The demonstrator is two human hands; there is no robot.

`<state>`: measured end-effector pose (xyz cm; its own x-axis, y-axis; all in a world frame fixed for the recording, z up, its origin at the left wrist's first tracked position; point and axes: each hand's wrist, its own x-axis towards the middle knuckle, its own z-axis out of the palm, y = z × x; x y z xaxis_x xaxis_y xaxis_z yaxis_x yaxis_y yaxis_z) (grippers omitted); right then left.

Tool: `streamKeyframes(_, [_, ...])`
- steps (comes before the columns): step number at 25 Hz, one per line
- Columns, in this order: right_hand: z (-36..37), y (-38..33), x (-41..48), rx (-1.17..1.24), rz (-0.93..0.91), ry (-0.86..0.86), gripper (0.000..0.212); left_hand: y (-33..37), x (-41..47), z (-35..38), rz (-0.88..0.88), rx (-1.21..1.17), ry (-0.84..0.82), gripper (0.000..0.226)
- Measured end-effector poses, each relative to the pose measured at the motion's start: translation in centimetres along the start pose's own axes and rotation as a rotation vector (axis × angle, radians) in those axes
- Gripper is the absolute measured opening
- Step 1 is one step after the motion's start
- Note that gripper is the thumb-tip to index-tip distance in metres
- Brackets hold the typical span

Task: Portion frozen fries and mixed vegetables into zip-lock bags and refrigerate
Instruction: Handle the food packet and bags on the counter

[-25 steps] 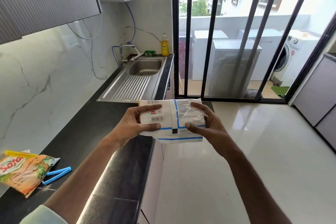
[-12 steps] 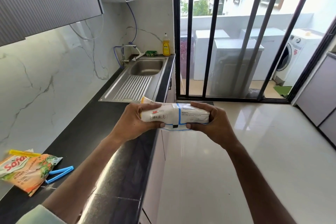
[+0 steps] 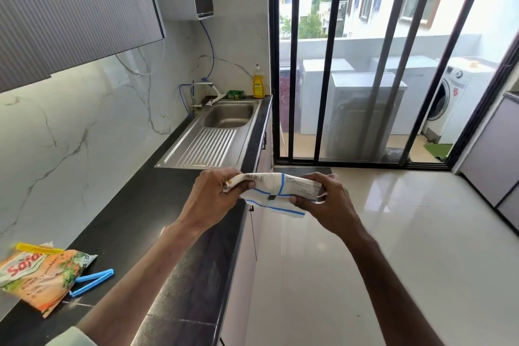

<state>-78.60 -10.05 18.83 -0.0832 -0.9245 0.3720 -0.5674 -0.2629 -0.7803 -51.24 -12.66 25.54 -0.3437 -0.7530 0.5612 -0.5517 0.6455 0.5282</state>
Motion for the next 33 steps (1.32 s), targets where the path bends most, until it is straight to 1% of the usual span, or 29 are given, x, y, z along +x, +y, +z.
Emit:
streamKeyframes(1, [0.1, -0.2, 0.0, -0.051, 0.004, -0.007, 0.061, 0.1, 0.1, 0.1, 0.002, -0.004, 0.002, 0.027])
streamKeyframes(3, [0.3, -0.8, -0.1, -0.109, -0.089, -0.023, 0.073, 0.5, 0.2, 0.3, 0.019, -0.023, -0.016, 0.026])
streamKeyframes(5, [0.3, -1.7, -0.3, -0.133, -0.202, -0.064, 0.070, 1.1, 0.3, 0.6, 0.041, -0.014, -0.026, 0.026])
streamKeyframes(6, [0.2, -2.2, -0.4, -0.125, -0.219, -0.098, 0.068, 1.4, 0.3, 0.6, 0.041, -0.010, -0.011, 0.025])
streamKeyframes(8, [-0.2, -2.9, -0.6, -0.027, -0.168, -0.200, 0.069, 1.7, 0.4, 0.6, 0.005, -0.060, 0.036, 0.021])
streamKeyframes(10, [-0.6, -3.4, -0.8, 0.052, -0.119, -0.286, 0.075, 1.9, 0.5, 0.6, -0.042, -0.160, 0.040, 0.021])
streamKeyframes(12, [-0.7, -3.6, -0.9, 0.059, -0.108, -0.340, 0.079, 2.5, 0.4, 1.0, -0.051, -0.206, 0.029, 0.023])
streamKeyframes(16, [0.3, -4.5, -1.6, 0.025, -0.087, -0.461, 0.092, 3.4, 0.4, 1.9, -0.023, -0.178, 0.061, 0.018])
streamKeyframes(19, [1.4, -4.7, -2.2, -0.017, -0.119, -0.439, 0.092, 3.7, 0.2, 2.5, -0.023, -0.144, 0.073, 0.023])
streamKeyframes(22, [2.1, -4.4, -2.7, -0.033, -0.150, -0.382, 0.088, 3.4, 0.1, 2.9, -0.074, -0.154, 0.070, 0.025])
streamKeyframes(24, [2.2, -4.1, -2.8, -0.020, -0.164, -0.377, 0.086, 2.9, 0.1, 2.6, -0.153, -0.177, 0.034, 0.025])
streamKeyframes(27, [1.6, -3.6, -2.6, -0.032, -0.169, -0.404, 0.088, 2.0, -0.3, 2.0, -0.256, -0.227, -0.126, 0.047])
streamKeyframes(29, [1.2, -3.3, -2.6, -0.095, -0.169, -0.443, 0.089, 1.4, -0.7, 1.7, -0.320, -0.321, -0.229, 0.058])
streamKeyframes(33, [1.3, -3.5, -3.0, -0.176, -0.184, -0.530, 0.088, 1.1, -1.2, 1.8, -0.492, -0.505, -0.289, 0.064])
